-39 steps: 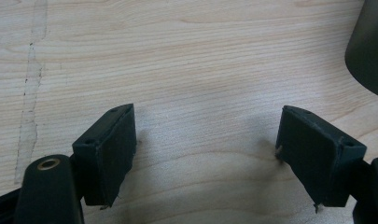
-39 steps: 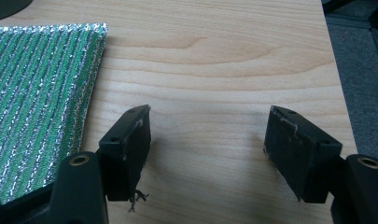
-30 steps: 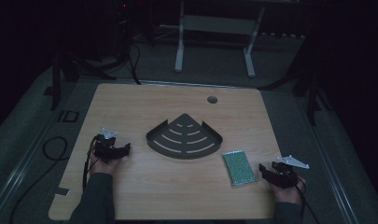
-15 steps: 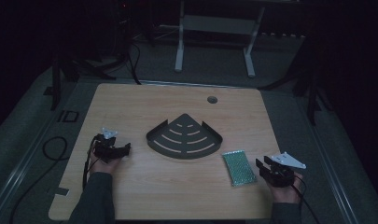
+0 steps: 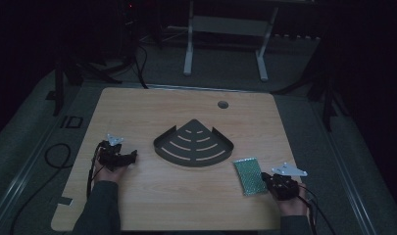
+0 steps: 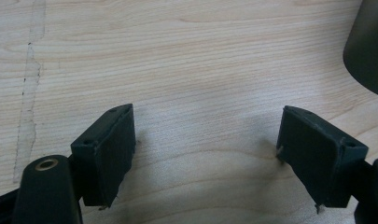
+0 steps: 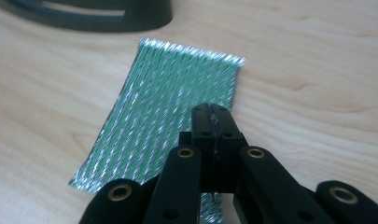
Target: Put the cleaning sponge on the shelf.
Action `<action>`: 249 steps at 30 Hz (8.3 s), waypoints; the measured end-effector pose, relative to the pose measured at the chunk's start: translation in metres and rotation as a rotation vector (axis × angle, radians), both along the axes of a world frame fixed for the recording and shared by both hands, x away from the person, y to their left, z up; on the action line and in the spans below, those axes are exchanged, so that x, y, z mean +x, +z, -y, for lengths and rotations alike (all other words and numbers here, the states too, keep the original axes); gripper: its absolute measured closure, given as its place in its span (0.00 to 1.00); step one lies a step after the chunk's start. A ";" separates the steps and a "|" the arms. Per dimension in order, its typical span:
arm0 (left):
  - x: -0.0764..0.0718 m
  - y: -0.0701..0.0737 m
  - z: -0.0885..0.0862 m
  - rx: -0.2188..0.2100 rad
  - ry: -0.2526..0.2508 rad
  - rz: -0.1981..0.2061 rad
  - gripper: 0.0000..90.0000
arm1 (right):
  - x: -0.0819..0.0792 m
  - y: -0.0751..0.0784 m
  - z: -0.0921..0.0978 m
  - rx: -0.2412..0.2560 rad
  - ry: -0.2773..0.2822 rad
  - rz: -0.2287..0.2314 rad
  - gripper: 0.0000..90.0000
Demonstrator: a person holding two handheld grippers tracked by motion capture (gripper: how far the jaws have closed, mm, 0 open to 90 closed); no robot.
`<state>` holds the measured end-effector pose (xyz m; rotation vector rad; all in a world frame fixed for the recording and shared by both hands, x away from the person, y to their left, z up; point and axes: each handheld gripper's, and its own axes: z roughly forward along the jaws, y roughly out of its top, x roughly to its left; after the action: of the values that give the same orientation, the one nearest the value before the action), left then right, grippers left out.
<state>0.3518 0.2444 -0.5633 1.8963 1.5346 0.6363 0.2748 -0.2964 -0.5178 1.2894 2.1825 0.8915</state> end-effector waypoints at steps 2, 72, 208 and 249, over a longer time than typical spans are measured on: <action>0.000 0.000 0.000 0.000 0.000 0.000 0.22 | -0.001 -0.004 -0.002 -0.003 0.013 -0.017 1.00; 0.000 0.000 0.000 -0.001 0.000 0.001 0.22 | 0.078 0.003 -0.003 -0.079 0.078 -0.307 0.84; 0.001 0.000 0.000 -0.002 0.000 0.003 0.23 | 0.150 0.129 -0.044 -0.128 0.169 -0.311 0.99; 0.001 0.000 0.000 -0.001 -0.001 0.001 0.23 | 0.177 0.124 -0.088 -0.108 0.215 -0.333 0.99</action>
<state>0.3527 0.2448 -0.5633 1.8957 1.5329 0.6361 0.4517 -0.2087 -0.3942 1.2398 2.6288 0.6610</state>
